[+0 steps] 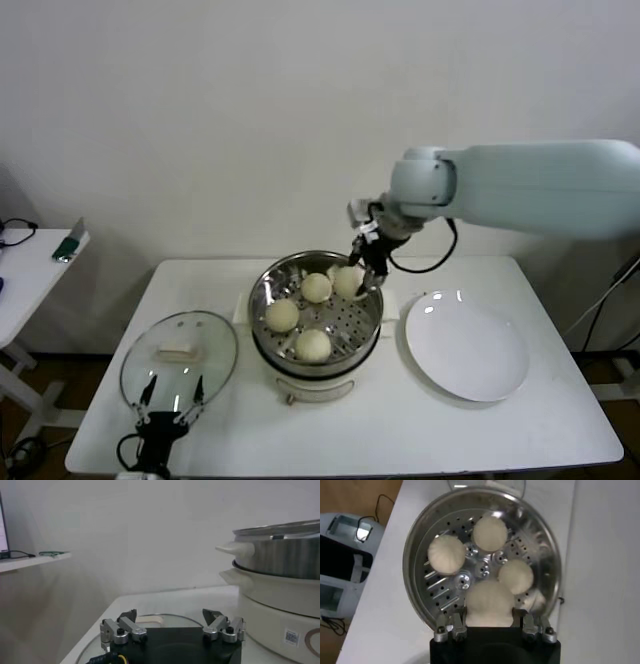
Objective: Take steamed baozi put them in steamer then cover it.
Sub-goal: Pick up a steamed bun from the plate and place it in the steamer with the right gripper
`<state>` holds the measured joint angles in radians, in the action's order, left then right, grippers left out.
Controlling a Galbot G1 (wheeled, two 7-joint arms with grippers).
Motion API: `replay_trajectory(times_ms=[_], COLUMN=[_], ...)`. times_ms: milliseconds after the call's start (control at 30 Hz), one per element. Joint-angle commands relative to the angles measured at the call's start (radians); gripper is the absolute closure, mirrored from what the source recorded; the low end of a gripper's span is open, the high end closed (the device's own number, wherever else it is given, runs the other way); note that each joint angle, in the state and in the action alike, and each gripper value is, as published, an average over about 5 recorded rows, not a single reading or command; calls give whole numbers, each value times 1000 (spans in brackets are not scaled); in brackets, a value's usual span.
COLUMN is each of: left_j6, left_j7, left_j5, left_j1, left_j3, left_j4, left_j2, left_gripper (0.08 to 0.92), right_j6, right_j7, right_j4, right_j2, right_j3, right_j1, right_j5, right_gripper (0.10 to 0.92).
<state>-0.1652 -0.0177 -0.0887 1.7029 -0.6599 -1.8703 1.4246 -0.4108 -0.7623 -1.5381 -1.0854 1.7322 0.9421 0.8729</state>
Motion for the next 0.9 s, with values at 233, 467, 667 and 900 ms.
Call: replay_trajectory(times_ms=[233,467,667,900], left_j6=[0,1,-1,-11], left_j7=[1,3,1,-4], left_j5=[0,0,-7,-6], left_j1=[2,-2,-5,3], left_j3=[-2,-1,1,4], left_j4=[-2,-4,-4,-12], left_j2=[1,1,2,1], left_gripper=[177,177,177,177], right_j6=[-54,-51,-25,30], right_j7=[97,98,75,-7], right_j4=[60,88,88,93], right_j2=[-88,-107,-93,14], right_j3=[8,2,-12,-101], right_j1=[-181,-191,-170,-72], right_j5=[-56,-57,-53,16], right_gripper=[406,396,265,203])
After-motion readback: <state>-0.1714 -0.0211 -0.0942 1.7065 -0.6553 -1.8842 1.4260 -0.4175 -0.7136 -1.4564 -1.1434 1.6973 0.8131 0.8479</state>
